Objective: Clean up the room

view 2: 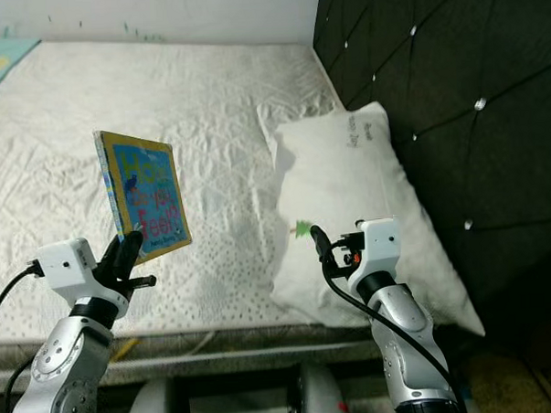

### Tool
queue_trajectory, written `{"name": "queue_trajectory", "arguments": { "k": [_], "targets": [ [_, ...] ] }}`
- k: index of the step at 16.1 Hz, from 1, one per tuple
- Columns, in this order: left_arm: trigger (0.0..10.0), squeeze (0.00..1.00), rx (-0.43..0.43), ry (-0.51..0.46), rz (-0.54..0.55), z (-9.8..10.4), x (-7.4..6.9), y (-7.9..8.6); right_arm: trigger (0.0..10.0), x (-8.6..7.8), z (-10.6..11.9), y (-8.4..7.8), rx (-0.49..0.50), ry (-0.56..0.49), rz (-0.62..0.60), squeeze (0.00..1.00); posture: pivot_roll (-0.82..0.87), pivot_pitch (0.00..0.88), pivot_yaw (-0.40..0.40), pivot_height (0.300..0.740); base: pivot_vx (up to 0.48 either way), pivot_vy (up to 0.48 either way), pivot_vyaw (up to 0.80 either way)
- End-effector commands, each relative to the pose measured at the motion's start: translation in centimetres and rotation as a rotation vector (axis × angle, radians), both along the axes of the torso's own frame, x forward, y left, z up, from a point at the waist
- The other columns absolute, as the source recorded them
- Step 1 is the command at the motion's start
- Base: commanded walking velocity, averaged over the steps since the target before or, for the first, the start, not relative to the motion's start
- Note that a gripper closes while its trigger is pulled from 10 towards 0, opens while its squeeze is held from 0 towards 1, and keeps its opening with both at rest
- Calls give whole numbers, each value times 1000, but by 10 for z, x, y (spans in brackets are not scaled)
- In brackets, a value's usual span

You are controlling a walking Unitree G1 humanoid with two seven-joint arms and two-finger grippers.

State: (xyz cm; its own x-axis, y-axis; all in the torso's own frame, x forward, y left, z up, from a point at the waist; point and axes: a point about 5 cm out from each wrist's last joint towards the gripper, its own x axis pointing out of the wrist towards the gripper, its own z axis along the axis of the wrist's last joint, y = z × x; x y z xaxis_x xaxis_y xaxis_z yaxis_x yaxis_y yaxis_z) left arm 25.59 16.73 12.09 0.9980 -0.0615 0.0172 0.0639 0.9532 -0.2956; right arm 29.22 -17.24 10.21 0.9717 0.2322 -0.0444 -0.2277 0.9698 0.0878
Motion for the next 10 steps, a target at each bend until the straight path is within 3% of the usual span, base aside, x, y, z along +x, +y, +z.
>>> {"name": "queue_trajectory", "arguments": {
  "k": [1,7,10],
  "targets": [
    [10000,0,-11,-19,19,5,3,1,10000,0,1,-3,-9,0,-5,0,-8,107,-52,598,0,0,0],
    [10000,0,-54,60,82,-2,14,12,10000,-2,2,-6,-16,-1,-1,0,-22,118,-60,563,0,0,0],
    [10000,0,-174,162,67,-13,26,12,10000,-3,3,-9,-22,-2,-7,0,-41,124,-66,563,0,0,0]
  ]
}}
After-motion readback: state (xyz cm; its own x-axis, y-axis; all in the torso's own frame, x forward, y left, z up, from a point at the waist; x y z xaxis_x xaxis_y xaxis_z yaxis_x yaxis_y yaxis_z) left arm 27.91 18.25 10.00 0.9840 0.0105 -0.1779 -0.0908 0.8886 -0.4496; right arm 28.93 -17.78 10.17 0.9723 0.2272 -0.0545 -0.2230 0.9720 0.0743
